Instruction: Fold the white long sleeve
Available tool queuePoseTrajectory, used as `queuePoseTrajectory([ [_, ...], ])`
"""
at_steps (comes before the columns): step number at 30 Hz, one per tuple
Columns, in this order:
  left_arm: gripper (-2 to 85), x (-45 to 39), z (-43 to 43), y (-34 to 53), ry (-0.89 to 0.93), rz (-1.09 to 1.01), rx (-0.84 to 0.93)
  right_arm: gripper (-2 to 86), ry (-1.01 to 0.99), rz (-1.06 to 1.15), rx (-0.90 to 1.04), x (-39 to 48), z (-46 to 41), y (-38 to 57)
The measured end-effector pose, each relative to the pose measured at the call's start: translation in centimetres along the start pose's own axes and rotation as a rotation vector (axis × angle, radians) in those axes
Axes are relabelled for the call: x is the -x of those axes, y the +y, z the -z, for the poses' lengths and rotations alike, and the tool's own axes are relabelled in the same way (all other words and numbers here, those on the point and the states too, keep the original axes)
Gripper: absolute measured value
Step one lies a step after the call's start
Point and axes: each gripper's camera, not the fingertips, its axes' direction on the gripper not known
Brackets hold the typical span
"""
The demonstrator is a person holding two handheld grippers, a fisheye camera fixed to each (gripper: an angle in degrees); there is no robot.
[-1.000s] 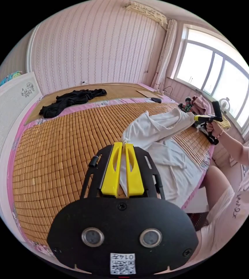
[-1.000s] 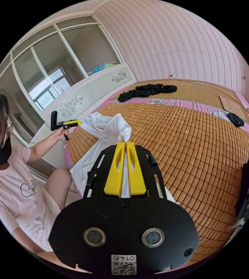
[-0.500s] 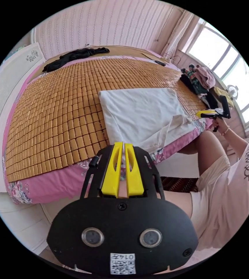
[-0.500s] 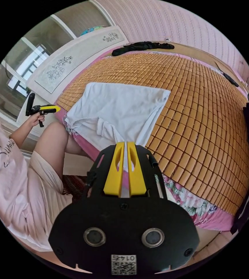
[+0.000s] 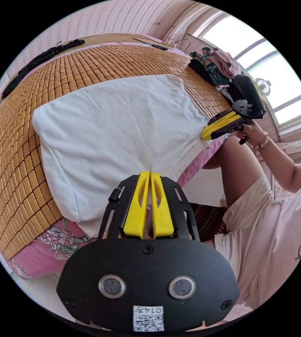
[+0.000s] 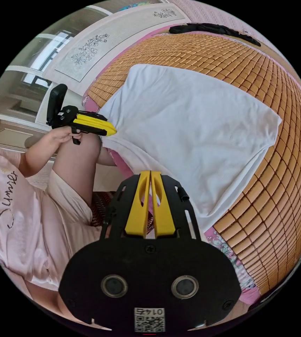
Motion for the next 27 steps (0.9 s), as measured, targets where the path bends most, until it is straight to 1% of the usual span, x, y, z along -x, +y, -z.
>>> queuePoseTrajectory([
  [1,-1.0,-0.9,0.6,0.6,0.002,-0.023,0.022,-0.9,-0.010,0.004,0.024,0.7,-0.5,0.5],
  [4,-1.0,-3.9,3.0,1.7,-0.063,-0.083,-0.030,-0.9,0.026,-0.004,0.008,2.2,-0.9,0.7],
  [6,-1.0,-5.6,3.6,1.7,-0.089,-0.094,-0.053,-0.9,0.057,0.019,-0.016,3.3,-0.8,-0.8],
  [8,-1.0,-8.5,3.3,1.5,-0.134,-0.122,-0.113,-0.7,0.149,0.076,-0.102,5.1,-0.5,-4.3],
  [9,-1.0,-9.2,3.0,1.4,-0.146,-0.130,-0.122,-0.7,0.182,0.087,-0.109,5.4,-0.7,-5.5],
  [14,-1.0,-14.5,1.6,0.4,-0.240,-0.215,-0.160,-0.9,0.416,0.130,0.044,8.0,-4.4,-19.0],
  [17,-1.0,-15.0,1.1,0.3,-0.226,-0.190,-0.163,-0.9,0.478,0.132,0.115,7.8,-8.1,-24.8],
  [18,-1.0,-15.0,0.9,0.4,-0.215,-0.187,-0.160,-0.9,0.495,0.122,0.133,7.5,-9.1,-25.6],
  [19,-1.0,-15.2,0.1,0.6,-0.203,-0.187,-0.125,-0.9,0.489,0.101,0.228,6.4,-11.9,-27.0],
  [20,-1.0,-15.5,-1.0,0.8,-0.214,-0.198,-0.062,-0.8,0.469,0.084,0.196,6.1,-12.5,-27.6],
  [23,-1.0,-17.1,-0.9,2.3,-0.272,-0.257,-0.162,-0.7,0.466,0.111,0.210,6.5,-13.2,-28.7],
  [24,-1.0,-17.3,-0.9,2.4,-0.277,-0.261,-0.164,-0.6,0.468,0.117,0.217,6.6,-13.4,-29.0],
  [27,-1.0,-18.1,-0.6,2.4,-0.277,-0.277,-0.150,-0.5,0.481,0.163,0.318,7.4,-14.4,-31.2],
])
